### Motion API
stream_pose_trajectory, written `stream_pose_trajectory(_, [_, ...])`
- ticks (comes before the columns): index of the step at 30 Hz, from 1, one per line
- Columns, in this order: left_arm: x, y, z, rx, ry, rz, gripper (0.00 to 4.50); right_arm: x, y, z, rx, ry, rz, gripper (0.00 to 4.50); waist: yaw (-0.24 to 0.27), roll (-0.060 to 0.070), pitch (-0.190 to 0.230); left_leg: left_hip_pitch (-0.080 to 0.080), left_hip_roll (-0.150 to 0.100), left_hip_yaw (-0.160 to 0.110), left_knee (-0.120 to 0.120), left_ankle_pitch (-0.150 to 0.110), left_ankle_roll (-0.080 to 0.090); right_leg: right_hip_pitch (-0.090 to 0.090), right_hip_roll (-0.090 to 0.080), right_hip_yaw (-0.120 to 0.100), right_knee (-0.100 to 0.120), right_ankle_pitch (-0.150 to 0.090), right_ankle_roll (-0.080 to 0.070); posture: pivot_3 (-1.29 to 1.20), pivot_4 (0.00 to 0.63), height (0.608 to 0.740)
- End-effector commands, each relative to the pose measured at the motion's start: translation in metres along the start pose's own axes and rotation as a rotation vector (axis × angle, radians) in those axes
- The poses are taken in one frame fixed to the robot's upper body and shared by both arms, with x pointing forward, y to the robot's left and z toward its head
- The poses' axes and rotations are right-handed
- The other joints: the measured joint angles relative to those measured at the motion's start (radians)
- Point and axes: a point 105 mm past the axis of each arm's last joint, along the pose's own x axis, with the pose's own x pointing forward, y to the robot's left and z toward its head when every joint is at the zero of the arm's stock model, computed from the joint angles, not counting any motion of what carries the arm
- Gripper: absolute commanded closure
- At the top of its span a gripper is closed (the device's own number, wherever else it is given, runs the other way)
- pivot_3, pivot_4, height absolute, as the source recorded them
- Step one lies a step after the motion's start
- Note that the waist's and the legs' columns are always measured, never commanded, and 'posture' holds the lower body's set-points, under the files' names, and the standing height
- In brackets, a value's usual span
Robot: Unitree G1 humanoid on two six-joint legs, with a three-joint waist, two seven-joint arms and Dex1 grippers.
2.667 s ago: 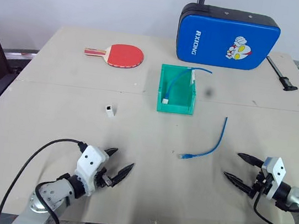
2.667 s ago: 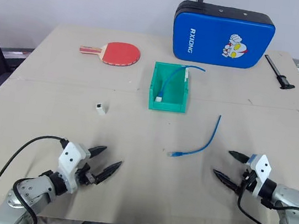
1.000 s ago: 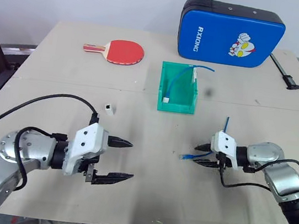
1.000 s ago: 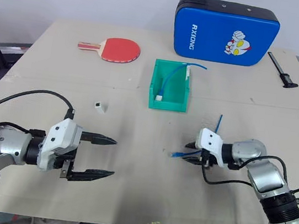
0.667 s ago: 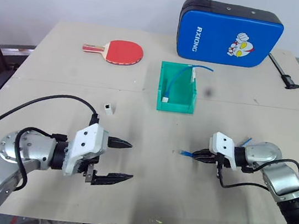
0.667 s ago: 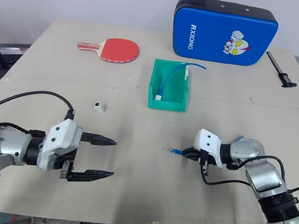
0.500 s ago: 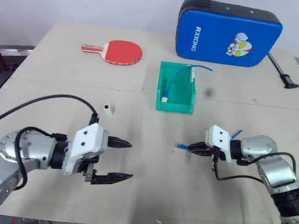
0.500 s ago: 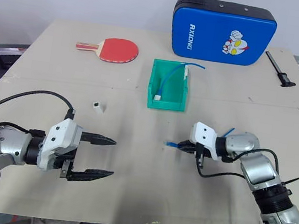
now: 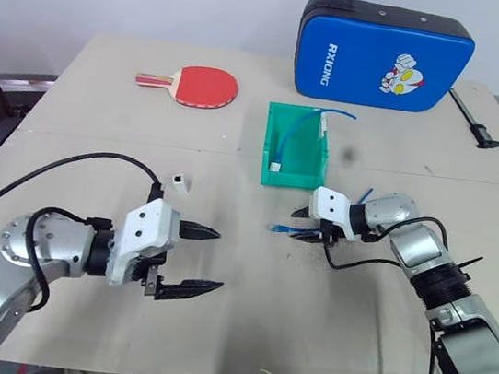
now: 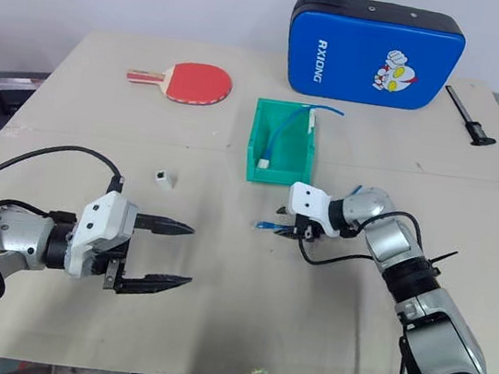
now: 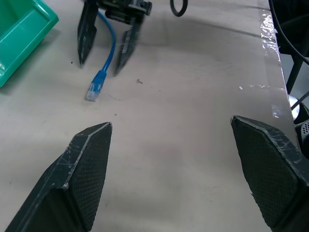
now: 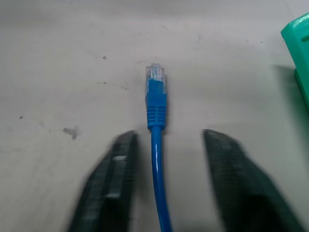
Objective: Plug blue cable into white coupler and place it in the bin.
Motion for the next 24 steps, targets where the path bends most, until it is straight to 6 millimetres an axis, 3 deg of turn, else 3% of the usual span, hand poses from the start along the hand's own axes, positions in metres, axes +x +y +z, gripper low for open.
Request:
stream_pose_trajectory(1, [0.010, 0.015, -0.001, 0.009, -0.007, 0.042, 0.47, -0.029, 0.000, 0.008, 0.045, -0.094, -0.107, 0.21, 0.001, 0.000, 0.000, 0.000, 0.000, 0.000, 0.000, -0.001, 0.002, 0.000, 0.000, 0.000, 0.000, 0.000, 0.000, 0.00, 0.150, 0.728])
stream_pose_trajectory(5, [0.044, 0.054, -0.004, 0.041, -0.028, 0.098, 0.47, -0.066, 0.028, 0.003, 0.230, -0.173, -0.174, 0.09, 0.025, 0.002, 0.001, 0.000, -0.004, -0.001, 0.002, -0.001, 0.003, 0.003, 0.000, -0.002, 0.001, 0.002, 0.004, 0.00, 0.150, 0.728])
stream_pose_trajectory(9, [0.077, 0.084, -0.019, 0.094, 0.052, 0.103, 0.47, -0.087, 0.056, -0.004, 0.331, -0.164, -0.221, 0.09, 0.020, 0.001, 0.000, 0.000, -0.006, 0.000, 0.003, -0.002, 0.003, 0.003, 0.001, -0.002, 0.001, 0.003, 0.004, 0.00, 0.150, 0.728])
stream_pose_trajectory(16, [0.106, 0.102, -0.022, 0.185, 0.082, -0.052, 0.47, -0.099, 0.074, -0.004, 0.405, -0.165, -0.340, 0.09, -0.002, -0.001, 0.000, 0.001, -0.003, -0.001, 0.004, -0.002, 0.004, 0.003, 0.002, 0.001, 0.002, 0.003, 0.004, 0.00, 0.150, 0.728])
stream_pose_trajectory(21, [0.110, 0.098, -0.030, 0.240, 0.174, -0.195, 0.47, -0.100, 0.080, -0.006, 0.429, -0.169, -0.394, 0.09, 0.000, -0.001, 0.000, -0.001, -0.003, -0.001, 0.004, -0.002, 0.004, 0.003, 0.003, 0.000, 0.001, 0.002, 0.004, 0.00, 0.150, 0.728])
stream_pose_trajectory(22, [0.108, 0.097, -0.032, 0.253, 0.197, -0.221, 0.97, -0.101, 0.080, -0.005, 0.428, -0.175, -0.406, 0.00, 0.000, -0.001, 0.000, -0.001, -0.003, -0.001, 0.005, -0.002, 0.004, 0.003, 0.003, 0.000, 0.001, 0.002, 0.004, 0.00, 0.150, 0.728])
stream_pose_trajectory(24, [0.109, 0.096, -0.032, 0.272, 0.203, -0.242, 1.24, -0.103, 0.078, -0.003, 0.421, -0.190, -0.425, 0.00, -0.001, -0.001, 0.000, -0.001, -0.003, -0.001, 0.006, -0.002, 0.004, 0.003, 0.003, 0.001, 0.001, 0.002, 0.005, 0.00, 0.150, 0.728])
